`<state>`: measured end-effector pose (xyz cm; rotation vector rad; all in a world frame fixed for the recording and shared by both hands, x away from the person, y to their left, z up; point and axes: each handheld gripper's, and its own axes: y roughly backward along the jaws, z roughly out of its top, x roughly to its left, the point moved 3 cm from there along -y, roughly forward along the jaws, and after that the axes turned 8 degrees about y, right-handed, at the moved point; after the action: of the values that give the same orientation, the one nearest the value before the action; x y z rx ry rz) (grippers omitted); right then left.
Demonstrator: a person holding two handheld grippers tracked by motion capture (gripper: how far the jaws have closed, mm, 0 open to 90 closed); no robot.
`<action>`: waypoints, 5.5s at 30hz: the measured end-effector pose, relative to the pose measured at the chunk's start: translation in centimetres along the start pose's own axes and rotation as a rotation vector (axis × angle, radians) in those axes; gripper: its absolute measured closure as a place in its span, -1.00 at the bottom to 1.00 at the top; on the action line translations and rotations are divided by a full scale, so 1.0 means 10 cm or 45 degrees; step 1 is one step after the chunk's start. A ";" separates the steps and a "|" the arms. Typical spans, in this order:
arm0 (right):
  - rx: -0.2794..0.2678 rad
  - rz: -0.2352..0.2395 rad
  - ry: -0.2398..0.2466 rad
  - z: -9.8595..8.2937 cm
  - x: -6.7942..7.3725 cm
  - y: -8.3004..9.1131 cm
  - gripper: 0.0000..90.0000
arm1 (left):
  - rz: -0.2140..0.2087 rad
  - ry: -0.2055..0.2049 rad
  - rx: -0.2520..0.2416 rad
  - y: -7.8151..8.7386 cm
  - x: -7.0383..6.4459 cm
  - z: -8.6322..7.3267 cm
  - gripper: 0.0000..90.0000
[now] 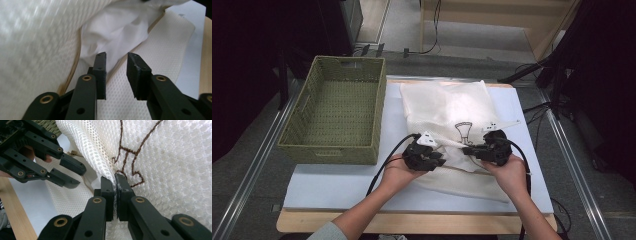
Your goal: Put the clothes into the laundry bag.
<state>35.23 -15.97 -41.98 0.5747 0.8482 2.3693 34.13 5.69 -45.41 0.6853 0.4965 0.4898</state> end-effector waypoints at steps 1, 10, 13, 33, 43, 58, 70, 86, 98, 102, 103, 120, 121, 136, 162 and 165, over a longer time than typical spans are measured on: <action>0.001 0.000 0.000 0.00 0.00 0.00 0.94 | -0.004 0.001 0.009 0.00 0.02 -0.03 0.50; 0.005 0.003 0.012 0.01 0.03 -0.02 0.94 | -0.007 0.028 0.029 -0.09 0.19 -0.22 0.35; 0.000 0.005 0.020 0.02 0.05 -0.03 0.94 | -0.031 0.014 0.059 -0.13 0.20 -0.26 0.28; -0.018 0.037 0.040 0.05 0.16 0.02 0.93 | -0.103 0.046 0.108 -0.02 0.10 -0.30 1.00; -0.007 0.081 0.069 0.04 0.25 0.08 0.93 | -0.220 0.022 -0.032 0.38 -0.13 -0.15 1.00; 0.087 0.088 0.087 -0.18 0.22 -0.11 0.91 | -0.166 0.052 -0.017 0.38 -0.15 -0.19 0.98; 0.163 0.076 0.151 -0.29 0.17 -0.29 0.83 | -0.093 0.061 -0.023 0.52 -0.07 -0.22 0.86; 0.183 0.099 0.169 -0.32 0.19 -0.33 0.55 | 0.044 0.153 -0.079 0.80 0.20 -0.41 0.44; -0.003 0.081 0.195 -0.18 0.29 -0.02 0.21 | 0.061 0.187 -0.107 0.84 0.27 -0.50 0.11; -0.037 0.058 0.199 -0.14 0.32 0.05 0.18 | 0.078 0.191 -0.092 0.83 0.29 -0.53 0.13; -0.045 0.055 0.196 -0.13 0.33 0.07 0.18 | 0.084 0.193 -0.090 0.82 0.29 -0.53 0.14; -0.029 0.074 0.199 -0.08 0.34 0.02 0.21 | 0.109 0.265 0.020 0.74 0.34 -0.68 0.94; -0.025 0.081 0.204 -0.08 0.34 0.01 0.21 | 0.105 0.275 0.018 0.75 0.34 -0.69 0.95; -0.018 0.083 0.225 0.01 0.34 -0.08 0.20 | 0.104 0.343 -0.050 1.14 0.26 -0.99 0.95; -0.033 0.144 0.290 0.19 0.56 -0.18 0.28 | 0.125 0.378 -0.114 1.41 0.26 -1.05 0.65; -0.030 0.159 0.306 0.22 0.62 -0.22 0.27 | 0.124 0.378 -0.118 1.42 0.27 -1.04 0.56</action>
<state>32.53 -9.68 -40.65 0.3467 0.9089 2.5960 26.56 21.64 -43.22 0.5517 0.7171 0.7074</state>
